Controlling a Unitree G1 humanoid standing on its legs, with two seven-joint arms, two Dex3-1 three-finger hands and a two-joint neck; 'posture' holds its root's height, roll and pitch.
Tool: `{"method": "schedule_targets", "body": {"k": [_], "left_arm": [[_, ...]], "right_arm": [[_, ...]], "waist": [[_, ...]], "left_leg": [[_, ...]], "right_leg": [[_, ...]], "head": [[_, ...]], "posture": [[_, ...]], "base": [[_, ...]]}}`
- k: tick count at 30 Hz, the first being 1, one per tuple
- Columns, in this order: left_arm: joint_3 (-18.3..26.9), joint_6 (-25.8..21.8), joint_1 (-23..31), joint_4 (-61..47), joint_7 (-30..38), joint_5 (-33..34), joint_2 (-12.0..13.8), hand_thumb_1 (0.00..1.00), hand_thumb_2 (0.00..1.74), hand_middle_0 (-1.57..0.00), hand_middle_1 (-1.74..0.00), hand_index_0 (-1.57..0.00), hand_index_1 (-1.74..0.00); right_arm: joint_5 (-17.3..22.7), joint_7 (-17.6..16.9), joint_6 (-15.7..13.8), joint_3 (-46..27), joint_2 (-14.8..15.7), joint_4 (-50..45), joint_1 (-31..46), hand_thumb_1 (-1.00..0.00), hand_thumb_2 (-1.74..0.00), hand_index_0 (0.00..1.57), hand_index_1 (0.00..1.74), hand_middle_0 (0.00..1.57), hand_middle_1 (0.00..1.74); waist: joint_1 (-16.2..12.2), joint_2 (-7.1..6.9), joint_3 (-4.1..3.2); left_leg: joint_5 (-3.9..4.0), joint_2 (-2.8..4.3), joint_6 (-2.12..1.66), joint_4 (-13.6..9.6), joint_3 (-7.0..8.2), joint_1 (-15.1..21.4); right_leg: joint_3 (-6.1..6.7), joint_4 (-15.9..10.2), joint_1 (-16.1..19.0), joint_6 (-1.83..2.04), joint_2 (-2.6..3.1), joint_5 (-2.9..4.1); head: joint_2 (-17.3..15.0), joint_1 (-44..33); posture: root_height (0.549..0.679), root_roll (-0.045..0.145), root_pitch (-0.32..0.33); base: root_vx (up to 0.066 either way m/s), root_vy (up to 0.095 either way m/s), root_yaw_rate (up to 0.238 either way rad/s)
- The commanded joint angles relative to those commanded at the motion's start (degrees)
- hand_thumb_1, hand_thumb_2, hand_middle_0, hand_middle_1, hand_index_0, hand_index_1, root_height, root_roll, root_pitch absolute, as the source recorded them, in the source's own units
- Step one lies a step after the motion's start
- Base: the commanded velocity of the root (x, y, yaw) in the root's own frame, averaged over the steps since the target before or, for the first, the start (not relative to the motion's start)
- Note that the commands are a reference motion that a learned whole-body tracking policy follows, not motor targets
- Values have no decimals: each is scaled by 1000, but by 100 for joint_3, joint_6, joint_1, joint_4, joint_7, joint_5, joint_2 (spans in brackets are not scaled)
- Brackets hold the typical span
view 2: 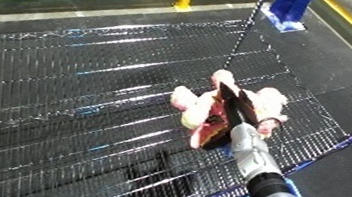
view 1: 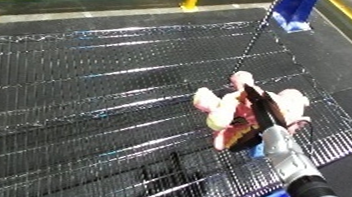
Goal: Pick up the object and place it into the box
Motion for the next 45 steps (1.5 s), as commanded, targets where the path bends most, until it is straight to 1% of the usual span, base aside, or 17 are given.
{"method": "schedule_targets", "body": {"k": [1, 6, 9, 16, 21, 26, 32, 39, 42, 44, 45], "left_arm": [[-5, 0, 22, -18, 6, -2, 3, 1000, 1740, -1570, -1740, -1570, -1740], [-41, 10, 146, -110, 29, -21, -7, 1000, 1740, -1570, -1740, -1570, -1740], [-55, 34, 185, -139, 32, -2, -17, 1000, 1740, -1570, -1740, -1570, -1740], [-48, 70, 208, -121, -6, 5, -22, 1000, 1740, -1570, -1740, -1570, -1740], [-32, 81, 228, -135, -28, -18, 15, 1000, 1740, -1570, -1740, -1570, -1740], [-13, 99, 271, -127, -50, -42, 34, 1000, 1740, -1570, -1740, -1570, -1740], [-6, 107, 292, -114, -55, -72, 63, 1000, 1740, -1570, -1740, -1570, -1740], [32, 110, 291, -60, -70, -50, 91, 1000, 1740, -1570, -1740, -1570, -1740], [42, 109, 265, -14, -75, -32, 104, 1000, 1740, -1570, -1740, -1570, -1740], [54, 113, 244, 23, -80, -9, 110, 1000, 1740, -1570, -1740, -1570, -1740], [148, 86, 128, 171, -89, 102, 63, 1000, 1740, -1570, -1740, -1570, -1740]], "right_arm": [[3, 3, 4, -7, -3, -1, 16, 0, 0, 0, 0, 0, 0], [47, 23, 30, -42, -57, 28, 85, -250, -435, 393, 435, 393, 435], [100, 33, 35, -103, -95, 37, 187, -400, -696, 628, 696, 628, 696], [72, 29, 23, -277, -122, -18, 545, -750, -1305, 1178, 1305, 1178, 1305], [27, 17, 15, -374, -136, -54, 733, -1000, -1740, 1570, 1740, 1570, 1740], [18, -23, 5, -516, -118, -56, 946, -1000, -1740, 1570, 1740, 1570, 1740], [59, -114, -1, -727, 13, -83, 1209, -1000, -1740, 1570, 1740, 1570, 1740], [130, -261, -56, -909, 131, -218, 1438, -1000, -1740, 1570, 1740, 1570, 1740], [168, -349, -106, -988, 158, -363, 1542, -1000, -1740, 1570, 1740, 1570, 1740], [202, -438, -149, -1073, 165, -522, 1638, -1000, -1740, 1570, 1740, 1570, 1740], [494, -905, -383, -1888, 130, -1567, 2338, -1000, -1740, 1570, 1740, 1570, 1740]], "waist": [[5, 16, 0], [28, 88, 0], [21, 101, 0], [-18, 75, 0], [-44, 65, 0], [-62, 60, 0], [-74, 29, 0], [-89, -43, 0], [-105, -95, 0], [-124, -141, 0], [-262, -366, 0]], "left_leg": [[4, -3, -2, 28, -4, -44], [29, -30, -4, 183, -39, -263], [33, -35, -4, 253, -58, -341], [21, -14, -1, 299, -79, -296], [21, -6, 9, 319, -95, -251], [26, 2, 15, 327, -117, -203], [35, 30, 19, 336, -152, -142], [38, 59, 33, 305, -172, -15], [46, 81, 38, 278, -187, 57], [51, 100, 43, 249, -197, 125], [4, 176, 86, 68, -184, 569]], "right_leg": [[3, 49, -43, 0, 0, -7], [32, 338, -285, 1, 2, -32], [40, 450, -362, 6, -8, -36], [31, 517, -285, 27, -21, -83], [20, 524, -204, 36, -31, -100], [-6, 549, -128, 50, -36, -124], [-34, 574, -36, 57, -35, -142], [-85, 509, 141, 61, -19, -135], [-118, 454, 259, 58, -9, -124], [-146, 397, 366, 58, 0, -114], [-253, -7, 992, 66, 30, -64]], "head": [[-3, 14], [-9, 120], [-124, 161], [-304, 227], [-411, 276], [-566, 302], [-643, 328], [-734, 318], [-805, 284], [-812, 272], [-883, 133]], "posture": [[601, 124, 29], [593, 132, 30], [591, 136, 28], [590, 139, 13], [590, 139, 0], [590, 137, -14], [588, 132, -30], [590, 123, -48], [591, 117, -59], [593, 113, -67], [606, 95, -104]], "base": [[-8, -28, 58], [-5, -34, 63], [5, -39, 38], [18, -25, -7], [6, -19, 12], [-1, -12, 20], [-10, -14, 23], [-17, -8, 15], [-21, -12, 25], [-23, -11, 20], [-2, 10, -24]]}}
